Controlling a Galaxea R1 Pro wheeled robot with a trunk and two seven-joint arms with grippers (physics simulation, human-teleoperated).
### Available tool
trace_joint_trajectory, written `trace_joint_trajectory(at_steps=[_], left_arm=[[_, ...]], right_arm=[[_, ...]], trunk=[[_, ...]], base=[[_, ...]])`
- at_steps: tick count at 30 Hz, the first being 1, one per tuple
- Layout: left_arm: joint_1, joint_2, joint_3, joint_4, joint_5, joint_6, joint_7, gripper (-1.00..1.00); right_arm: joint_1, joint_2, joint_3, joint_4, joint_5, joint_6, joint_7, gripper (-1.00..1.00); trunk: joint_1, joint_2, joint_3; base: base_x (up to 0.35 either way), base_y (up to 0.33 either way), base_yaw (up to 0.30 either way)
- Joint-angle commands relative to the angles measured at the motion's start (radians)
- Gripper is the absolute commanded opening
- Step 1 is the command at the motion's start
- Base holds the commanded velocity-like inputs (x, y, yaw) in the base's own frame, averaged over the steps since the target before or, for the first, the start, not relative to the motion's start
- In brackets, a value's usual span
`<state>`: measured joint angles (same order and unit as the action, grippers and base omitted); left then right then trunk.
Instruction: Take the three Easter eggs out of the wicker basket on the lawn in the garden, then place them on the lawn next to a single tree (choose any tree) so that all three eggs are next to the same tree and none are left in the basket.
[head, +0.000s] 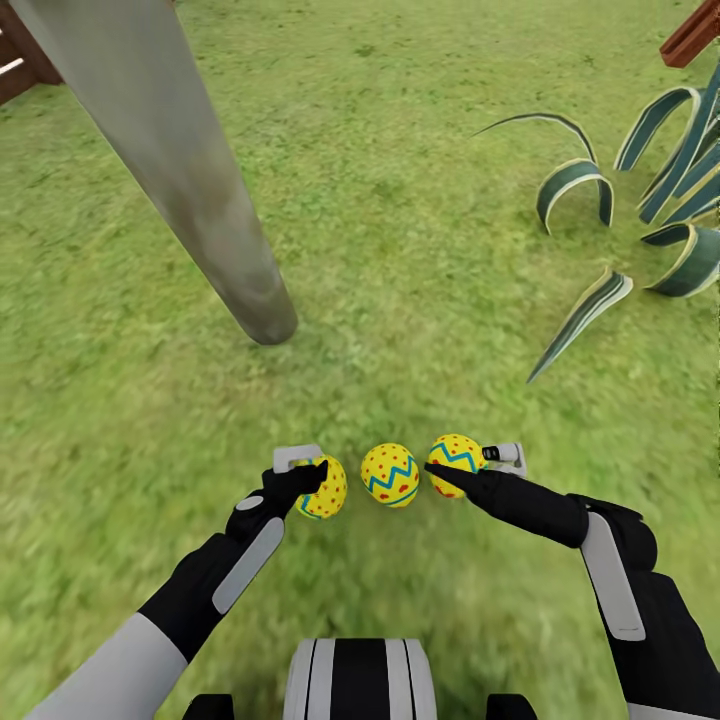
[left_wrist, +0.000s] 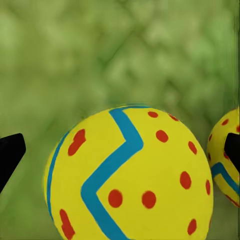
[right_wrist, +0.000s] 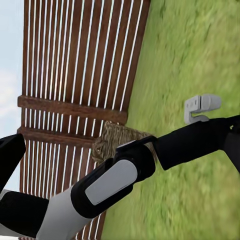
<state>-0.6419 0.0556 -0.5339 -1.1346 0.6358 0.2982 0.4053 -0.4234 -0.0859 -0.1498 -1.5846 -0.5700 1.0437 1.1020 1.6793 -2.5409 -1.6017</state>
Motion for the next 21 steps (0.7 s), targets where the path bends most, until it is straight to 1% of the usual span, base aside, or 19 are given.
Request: trace_joint_trajectory(at_steps=[1, 6, 8, 12, 16, 19, 21], left_arm=[[-0.001, 0.001, -0.003, -0.002, 0.008, 0.002, 0.009, 1.0], [-0.001, 0.006, -0.004, -0.011, 0.01, 0.023, 0.007, 1.0], [-0.001, 0.007, -0.004, -0.03, 0.01, 0.033, 0.007, 1.0], [-0.001, 0.007, -0.003, -0.098, 0.01, 0.069, 0.007, 1.0], [-0.001, 0.006, -0.004, -0.119, 0.01, 0.08, 0.007, 1.0], [-0.001, 0.006, -0.003, -0.123, 0.01, 0.09, 0.008, 1.0], [-0.001, 0.004, -0.001, -0.123, 0.014, 0.125, 0.008, 1.0]], right_arm=[[0.0, 0.0, -0.001, 0.0, 0.002, 0.004, 0.004, 1.0], [-0.001, 0.0, -0.001, 0.0, 0.003, 0.004, 0.004, 1.0], [-0.001, -0.001, -0.001, 0.0, 0.004, 0.004, 0.003, 1.0], [-0.001, -0.003, -0.002, 0.0, 0.004, 0.004, -0.009, 1.0], [-0.001, -0.003, -0.003, 0.003, 0.005, 0.004, -0.023, 1.0], [-0.001, 0.001, -0.009, 0.007, 0.025, 0.004, -0.045, 1.0], [-0.001, 0.004, -0.015, 0.007, 0.034, 0.004, -0.071, 1.0]], trunk=[[-0.001, 0.0, 0.003], [-0.003, 0.001, 0.023], [-0.004, 0.002, 0.03], [-0.005, 0.003, 0.046], [-0.007, 0.004, 0.061], [-0.009, 0.004, 0.073], [-0.01, 0.005, 0.081]], base=[[0.0, 0.0, 0.0], [0.0, 0.0, 0.0], [0.0, 0.0, 0.0], [0.0, 0.0, 0.0], [0.0, 0.0, 0.0], [0.0, 0.0, 0.0], [0.0, 0.0, 0.0]])
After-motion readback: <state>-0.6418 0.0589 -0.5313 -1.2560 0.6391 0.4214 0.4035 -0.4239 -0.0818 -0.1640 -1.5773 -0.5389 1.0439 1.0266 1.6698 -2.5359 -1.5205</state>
